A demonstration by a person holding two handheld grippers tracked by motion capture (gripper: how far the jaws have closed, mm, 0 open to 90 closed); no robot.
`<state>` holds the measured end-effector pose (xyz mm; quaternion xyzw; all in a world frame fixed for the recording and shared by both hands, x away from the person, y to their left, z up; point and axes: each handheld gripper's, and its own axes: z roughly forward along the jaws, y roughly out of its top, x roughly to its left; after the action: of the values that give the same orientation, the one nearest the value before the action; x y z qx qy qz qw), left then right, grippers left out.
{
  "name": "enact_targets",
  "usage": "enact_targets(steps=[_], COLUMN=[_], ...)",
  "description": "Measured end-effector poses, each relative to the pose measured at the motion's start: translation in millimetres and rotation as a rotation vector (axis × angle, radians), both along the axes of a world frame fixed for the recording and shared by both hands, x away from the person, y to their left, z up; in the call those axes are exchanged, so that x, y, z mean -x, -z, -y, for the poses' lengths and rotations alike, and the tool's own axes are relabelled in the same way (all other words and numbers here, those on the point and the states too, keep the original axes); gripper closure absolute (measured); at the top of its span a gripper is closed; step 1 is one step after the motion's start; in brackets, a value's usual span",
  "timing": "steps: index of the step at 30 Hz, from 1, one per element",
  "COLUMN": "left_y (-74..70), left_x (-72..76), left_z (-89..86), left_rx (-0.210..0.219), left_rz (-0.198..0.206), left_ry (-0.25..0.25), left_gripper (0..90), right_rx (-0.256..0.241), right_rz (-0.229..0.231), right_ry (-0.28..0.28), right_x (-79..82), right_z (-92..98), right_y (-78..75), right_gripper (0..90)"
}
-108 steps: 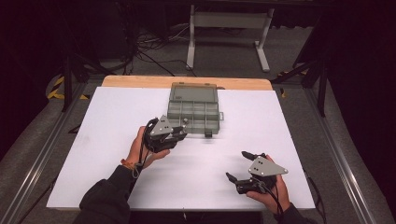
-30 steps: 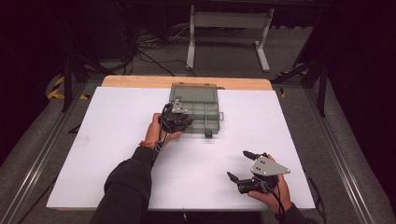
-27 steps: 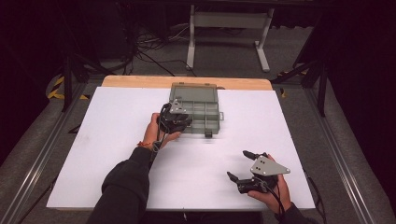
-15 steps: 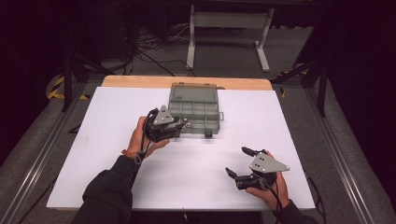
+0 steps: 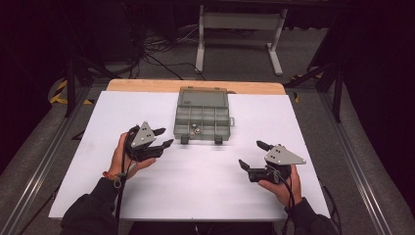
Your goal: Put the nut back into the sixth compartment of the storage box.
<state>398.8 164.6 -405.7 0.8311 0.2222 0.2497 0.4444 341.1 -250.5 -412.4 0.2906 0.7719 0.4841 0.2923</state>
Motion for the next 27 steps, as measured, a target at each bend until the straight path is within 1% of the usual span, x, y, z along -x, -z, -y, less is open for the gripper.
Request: enact_targets(steps=[1,2,3,5,6,8,9,10,12,14,16,17,18,20,22,23,24,25,27], left_y=[1.4,1.4,2.3,2.9,3.6,6.2,8.3,9.8,11.7,12.3,12.1,13.0,14.3,17.8,22.5,25.6,28.6,30.5,32.6], left_x=[2.3,2.3,4.6,5.9,7.0,7.8,8.3,8.7,9.5,9.6,8.4,7.9,6.5,3.4,-1.5,-4.4,-7.9,-10.1,-13.6], left_z=[-6.3,-6.3,-10.8,-14.0,-16.3,-19.2,-20.8,-22.2,-25.1,-28.8,-32.5,-34.5,-36.6,-39.1,-42.8,-45.5,-49.0,-50.8,-52.9], left_rx=[0.009,0.009,0.01,0.008,0.007,0.01,0.004,0.0,0.003,0.031,0.041,0.059,0.054,0.039,0.03,0.037,0.055,0.065,0.06], left_rz=[-0.002,-0.002,0.006,0.01,0.011,0.001,-0.005,-0.004,-0.004,-0.008,-0.005,-0.014,-0.017,-0.018,-0.038,-0.047,-0.062,-0.069,-0.066], left_ry=[0.002,0.002,-0.011,-0.016,-0.022,-0.036,-0.042,-0.048,-0.059,-0.064,-0.07,-0.073,-0.067,-0.083,-0.098,-0.112,-0.118,-0.125,-0.13], left_gripper=[45.3,43.3,41.0,34.4,34.4,27.4,20.9,20.9,15.0,10.2,8.4,7.2,6.4,5.3,5.2,5.2,5.2,5.2,5.7], right_rx=[-0.002,-0.005,-0.008,-0.009,-0.007,-0.01,-0.014,-0.014,-0.001,0.014,0.031,0.033,0.036,0.039,0.065,0.08,0.084,0.08,0.067], right_rz=[0.0,-0.002,-0.007,-0.007,-0.004,-0.01,-0.02,-0.02,-0.019,-0.016,-0.016,-0.015,-0.016,-0.017,-0.011,-0.01,-0.012,-0.018,-0.027], right_ry=[0.013,0.018,0.023,0.028,0.036,0.046,0.051,0.051,0.056,0.057,0.065,0.065,0.07,0.081,0.1,0.115,0.124,0.132,0.146], right_x=[-5.9,-9.0,-12.1,-14.3,-18.1,-24.1,-29.6,-29.6,-34.6,-39.8,-43.7,-45.4,-48.0,-52.4,-56.4,-59.4,-62.7,-66.5,-71.7], right_z=[2.1,3.5,4.6,5.2,6.6,8.1,8.6,8.6,8.2,7.4,6.8,6.6,6.6,7.0,7.5,8.4,9.9,12.1,15.2], right_y=[-1.8,-2.6,-3.3,-3.6,-4.3,-4.7,-4.6,-4.6,-4.5,-3.8,-2.8,-2.2,-1.3,0.6,2.4,3.7,5.0,6.4,8.3], right_gripper=[13.3,13.3,13.2,13.2,13.2,13.0,12.6,12.6,12.0,11.2,10.9,10.9,10.9,11.6,13.0,13.1,13.4,13.6,13.9])
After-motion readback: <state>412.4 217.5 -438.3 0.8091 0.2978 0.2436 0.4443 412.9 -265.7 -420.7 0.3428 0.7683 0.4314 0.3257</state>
